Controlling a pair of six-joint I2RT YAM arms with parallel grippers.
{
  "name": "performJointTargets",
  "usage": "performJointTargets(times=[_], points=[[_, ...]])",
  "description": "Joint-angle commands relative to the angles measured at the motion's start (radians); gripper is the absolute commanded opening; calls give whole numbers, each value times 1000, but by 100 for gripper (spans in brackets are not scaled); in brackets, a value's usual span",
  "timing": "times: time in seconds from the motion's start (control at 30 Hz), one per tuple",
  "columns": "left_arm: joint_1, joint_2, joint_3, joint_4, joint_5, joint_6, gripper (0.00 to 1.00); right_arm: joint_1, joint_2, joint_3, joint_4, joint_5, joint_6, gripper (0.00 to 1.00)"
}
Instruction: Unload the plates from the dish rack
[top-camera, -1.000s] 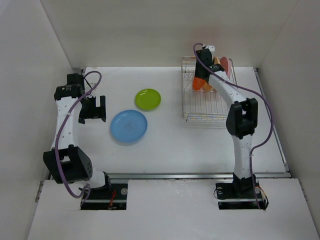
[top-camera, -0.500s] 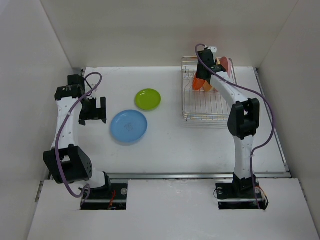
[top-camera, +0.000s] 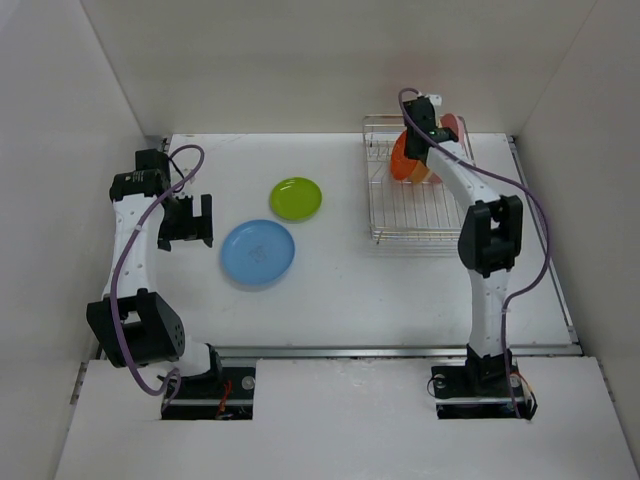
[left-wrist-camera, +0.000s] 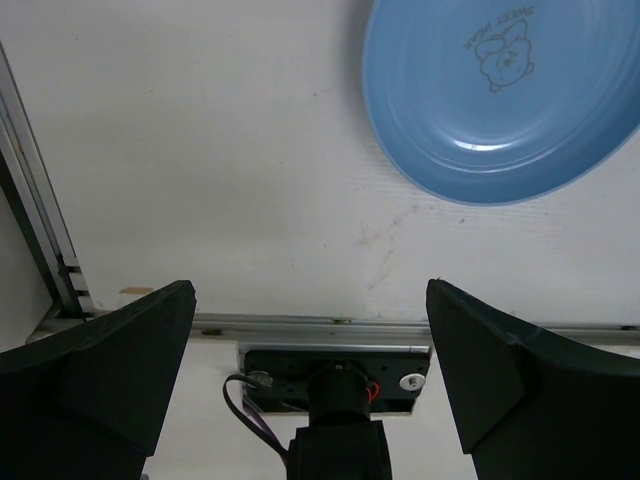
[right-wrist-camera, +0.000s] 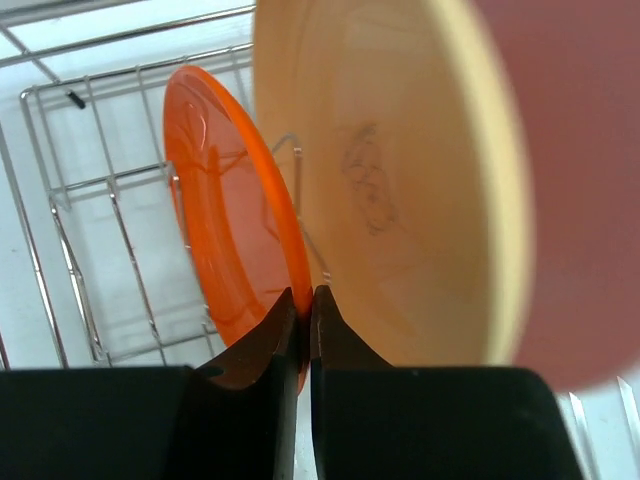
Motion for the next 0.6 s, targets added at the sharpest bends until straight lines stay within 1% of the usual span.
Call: performJointTargets(times=[0.0, 0.13, 0.17, 0.23, 0.27, 0.3, 0.37, 0.4, 0.43, 0.47, 0.5, 0.57], points=[[3, -24, 1, -28, 6, 14, 100, 12, -212, 28, 37, 45, -29, 0], [3, -24, 44, -39, 63, 32, 100, 35, -336, 28, 27, 102, -52, 0], [3, -24, 56, -51, 78, 45, 100, 56, -364, 28, 27, 102, -52, 0], [3, -24, 84, -64, 116, 61, 100, 66, -448, -12, 43, 67, -61, 0], [3, -24, 114, -73, 167, 72, 100, 82, -476, -44, 55, 29, -61, 0], [-19, -24, 130, -73, 190, 91, 100, 99, -502, -125, 69, -87, -61, 0], [-47, -24, 182, -73, 250, 106, 100, 116, -552, -209, 107, -238, -61, 0], [-73, -15, 202, -64, 274, 106, 100, 141, -562, -251, 125, -380, -61, 0], [-87, -4, 222, -64, 302, 118, 100, 154, -572, -335, 148, -448, -61, 0], [-99, 8, 242, -64, 334, 118, 100, 171, -573, -375, 205, -508, -52, 0], [-113, 42, 285, -64, 388, 118, 100, 200, -573, -407, 233, -624, -42, 0], [-156, 85, 332, -88, 440, 146, 99, 230, -550, -466, 302, -726, -41, 0]])
